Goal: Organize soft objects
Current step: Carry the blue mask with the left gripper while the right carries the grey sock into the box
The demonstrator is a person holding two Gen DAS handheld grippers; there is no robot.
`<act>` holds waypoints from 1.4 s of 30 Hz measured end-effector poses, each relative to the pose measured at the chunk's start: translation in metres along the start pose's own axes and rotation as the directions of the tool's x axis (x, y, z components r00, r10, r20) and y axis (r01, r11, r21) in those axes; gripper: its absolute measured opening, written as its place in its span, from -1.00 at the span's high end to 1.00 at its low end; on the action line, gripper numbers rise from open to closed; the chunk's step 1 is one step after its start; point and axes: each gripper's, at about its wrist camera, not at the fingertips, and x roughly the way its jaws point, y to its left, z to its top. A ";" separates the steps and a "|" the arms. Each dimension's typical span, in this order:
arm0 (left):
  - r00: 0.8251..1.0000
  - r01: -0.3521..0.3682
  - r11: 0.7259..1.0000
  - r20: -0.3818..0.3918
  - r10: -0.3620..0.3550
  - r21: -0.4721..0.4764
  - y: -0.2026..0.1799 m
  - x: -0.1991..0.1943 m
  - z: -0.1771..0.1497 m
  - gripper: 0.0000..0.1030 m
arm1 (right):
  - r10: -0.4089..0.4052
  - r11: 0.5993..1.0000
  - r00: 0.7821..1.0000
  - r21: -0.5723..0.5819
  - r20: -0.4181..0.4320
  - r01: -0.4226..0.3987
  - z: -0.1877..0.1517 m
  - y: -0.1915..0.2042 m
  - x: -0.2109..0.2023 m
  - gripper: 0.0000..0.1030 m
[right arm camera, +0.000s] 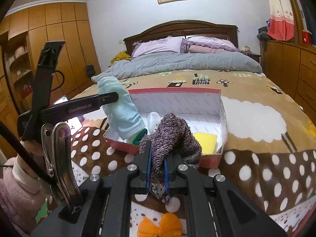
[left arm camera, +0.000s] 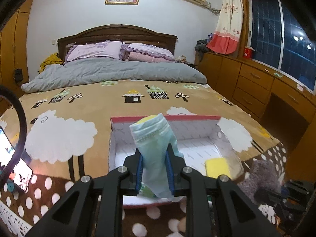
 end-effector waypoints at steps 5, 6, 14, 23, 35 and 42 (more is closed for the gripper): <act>1.000 -0.020 1.000 -0.007 0.020 0.007 0.005 0.022 0.006 0.59 | -0.008 1.000 1.000 -0.013 0.008 0.008 0.010 0.001 0.006 0.78; 1.000 -0.026 1.000 -0.010 0.026 0.011 0.005 0.027 0.007 0.59 | -0.009 1.000 1.000 -0.014 0.009 0.009 0.011 0.001 0.007 0.78; 0.997 -0.052 0.999 -0.054 0.051 -0.006 0.016 0.068 0.010 0.59 | -0.012 1.000 1.000 -0.006 0.008 0.012 0.023 -0.002 0.021 0.78; 0.989 -0.070 0.997 -0.135 0.066 -0.022 0.021 0.107 -0.005 0.58 | -0.022 1.000 1.000 0.001 -0.008 0.022 0.027 -0.010 0.039 0.78; 0.986 -0.075 0.997 -0.154 0.071 -0.021 0.022 0.118 -0.015 0.44 | -0.032 0.999 0.999 0.007 -0.033 0.033 0.048 -0.026 0.086 0.78; 0.984 -0.083 0.996 -0.159 0.077 -0.027 0.025 0.120 -0.015 0.29 | -0.049 0.998 0.996 0.027 -0.073 0.051 0.055 -0.040 0.115 0.78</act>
